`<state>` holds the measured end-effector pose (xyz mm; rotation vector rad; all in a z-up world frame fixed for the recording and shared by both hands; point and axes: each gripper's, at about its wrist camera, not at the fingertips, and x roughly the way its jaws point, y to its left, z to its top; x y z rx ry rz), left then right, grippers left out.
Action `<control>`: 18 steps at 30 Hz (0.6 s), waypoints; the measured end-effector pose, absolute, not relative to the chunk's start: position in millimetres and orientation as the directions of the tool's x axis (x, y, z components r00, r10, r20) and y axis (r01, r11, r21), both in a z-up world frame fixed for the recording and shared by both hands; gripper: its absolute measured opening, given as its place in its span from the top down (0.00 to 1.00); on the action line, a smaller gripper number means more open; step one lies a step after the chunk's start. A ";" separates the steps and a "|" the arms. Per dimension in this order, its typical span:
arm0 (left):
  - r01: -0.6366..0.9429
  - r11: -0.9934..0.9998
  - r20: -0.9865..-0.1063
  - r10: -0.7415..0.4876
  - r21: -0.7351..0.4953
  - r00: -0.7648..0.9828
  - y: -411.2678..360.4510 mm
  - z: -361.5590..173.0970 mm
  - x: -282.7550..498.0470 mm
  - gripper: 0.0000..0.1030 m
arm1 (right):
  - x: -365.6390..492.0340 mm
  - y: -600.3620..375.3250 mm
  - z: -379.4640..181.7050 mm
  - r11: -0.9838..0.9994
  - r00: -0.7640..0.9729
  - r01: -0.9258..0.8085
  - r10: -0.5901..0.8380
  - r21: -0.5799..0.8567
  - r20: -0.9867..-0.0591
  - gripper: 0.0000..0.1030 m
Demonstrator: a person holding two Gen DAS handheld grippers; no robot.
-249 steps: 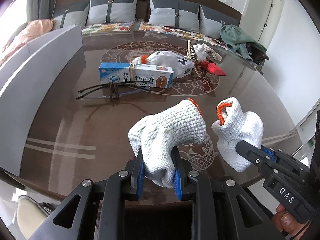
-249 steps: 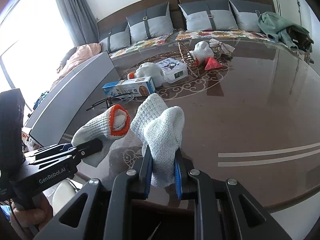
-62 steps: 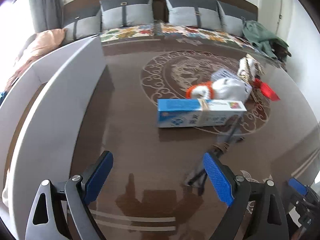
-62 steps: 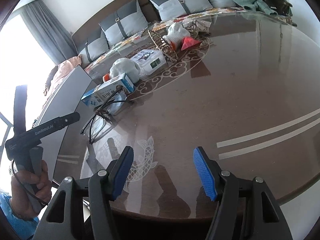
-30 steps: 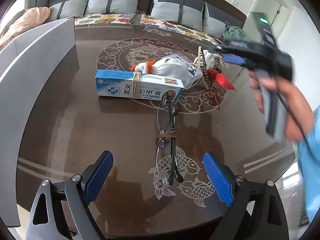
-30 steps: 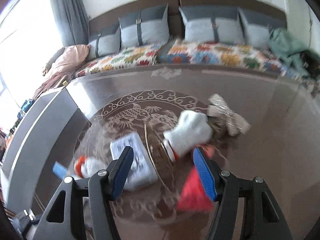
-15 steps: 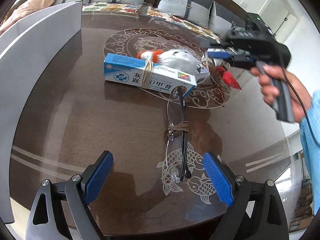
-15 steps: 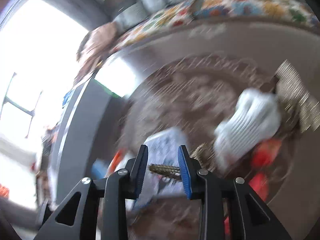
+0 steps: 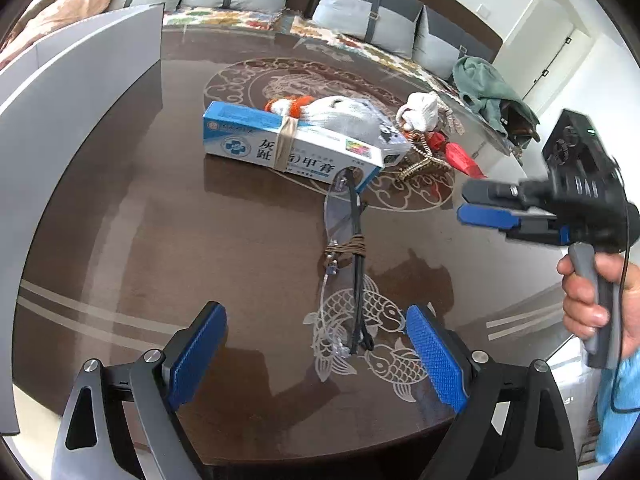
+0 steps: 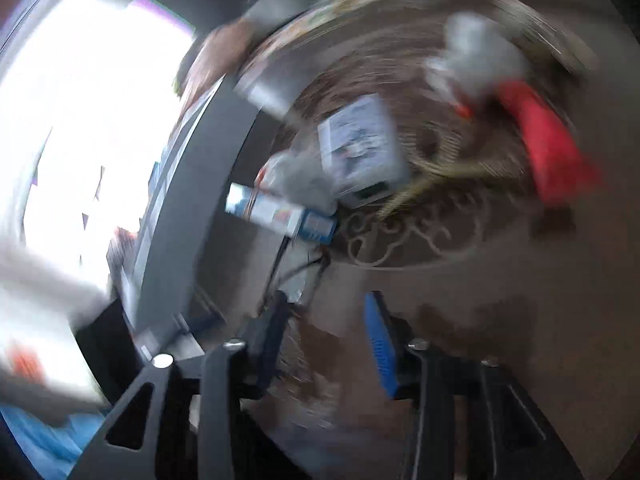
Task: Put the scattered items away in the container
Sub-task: 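Move the right tool toward the red candy packet beside the basket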
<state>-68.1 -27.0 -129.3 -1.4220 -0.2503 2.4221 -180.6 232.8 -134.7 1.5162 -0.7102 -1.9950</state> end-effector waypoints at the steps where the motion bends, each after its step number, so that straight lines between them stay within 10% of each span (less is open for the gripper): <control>1: -0.191 -0.936 -0.814 0.350 -0.294 -0.463 -24.8 -127.7 -65.1 0.11 | -179.7 236.6 -140.8 -0.679 -0.231 0.002 -0.715 0.734 -0.660 0.52; 9: -0.201 -0.950 -0.816 0.307 -0.237 -0.490 -28.8 -124.1 -55.2 0.11 | -183.9 141.2 -145.6 -0.488 -0.166 -0.069 -0.854 0.870 -0.493 0.52; 18: -0.144 -0.950 -0.814 0.311 -0.276 -0.490 -53.8 -129.3 -51.7 0.11 | -178.6 119.6 -152.2 -0.726 -0.160 -0.069 -0.669 0.684 -0.726 0.54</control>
